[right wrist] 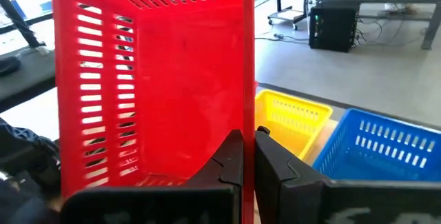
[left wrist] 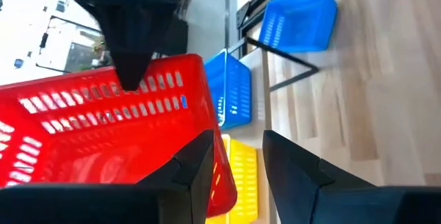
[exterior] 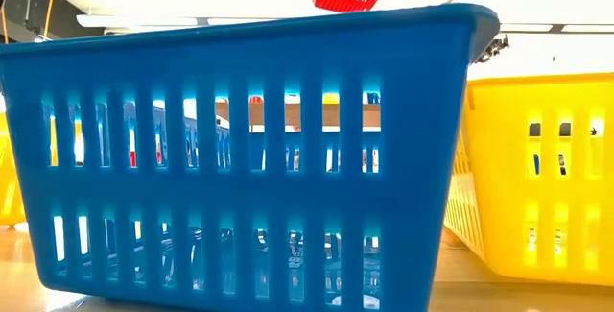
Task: Stack baskets on shelf by color
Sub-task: Stack the right red bin on top of the red bin on the shelf
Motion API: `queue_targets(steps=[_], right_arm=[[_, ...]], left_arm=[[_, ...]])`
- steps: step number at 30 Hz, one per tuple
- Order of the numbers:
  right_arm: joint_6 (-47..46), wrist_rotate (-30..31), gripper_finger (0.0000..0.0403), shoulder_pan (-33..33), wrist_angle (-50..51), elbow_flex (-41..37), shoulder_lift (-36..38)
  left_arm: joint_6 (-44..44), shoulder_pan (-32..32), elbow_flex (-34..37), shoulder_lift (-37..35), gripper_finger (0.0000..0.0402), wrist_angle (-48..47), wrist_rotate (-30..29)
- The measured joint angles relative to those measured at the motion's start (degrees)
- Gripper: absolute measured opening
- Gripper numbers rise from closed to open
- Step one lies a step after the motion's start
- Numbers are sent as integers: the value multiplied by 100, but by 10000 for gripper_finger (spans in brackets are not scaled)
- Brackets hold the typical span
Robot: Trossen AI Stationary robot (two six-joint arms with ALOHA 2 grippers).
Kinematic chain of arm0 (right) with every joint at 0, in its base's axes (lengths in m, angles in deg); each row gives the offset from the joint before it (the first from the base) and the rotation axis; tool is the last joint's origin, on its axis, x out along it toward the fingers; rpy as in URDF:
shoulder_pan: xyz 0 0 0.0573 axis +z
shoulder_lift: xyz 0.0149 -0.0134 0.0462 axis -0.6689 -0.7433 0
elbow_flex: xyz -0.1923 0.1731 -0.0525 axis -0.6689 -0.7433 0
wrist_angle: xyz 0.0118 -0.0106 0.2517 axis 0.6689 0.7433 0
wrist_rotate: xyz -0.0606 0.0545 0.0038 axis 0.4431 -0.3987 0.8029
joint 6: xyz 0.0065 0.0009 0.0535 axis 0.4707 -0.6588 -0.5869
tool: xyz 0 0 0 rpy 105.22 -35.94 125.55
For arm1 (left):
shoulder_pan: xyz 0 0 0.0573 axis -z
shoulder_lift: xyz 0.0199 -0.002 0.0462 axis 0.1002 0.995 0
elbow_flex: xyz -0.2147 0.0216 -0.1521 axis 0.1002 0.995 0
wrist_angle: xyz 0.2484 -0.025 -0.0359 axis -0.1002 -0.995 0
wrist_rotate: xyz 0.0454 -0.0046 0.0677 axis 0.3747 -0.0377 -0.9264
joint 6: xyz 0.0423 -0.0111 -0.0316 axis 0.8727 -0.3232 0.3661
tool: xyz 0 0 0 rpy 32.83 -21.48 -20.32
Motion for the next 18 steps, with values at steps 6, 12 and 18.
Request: queue_targets(steps=[6, 12, 18], right_arm=[[339, -3, 0, 162, -78, 0, 0], [586, 40, 0, 356, -133, 0, 0], [746, -54, 0, 538, -232, 0, 10]], left_arm=[[193, -36, 2, 204, 115, 42, -469], [203, -80, 2, 304, 115, 188, -945], [-127, -126, 2, 303, 115, 177, -1401]])
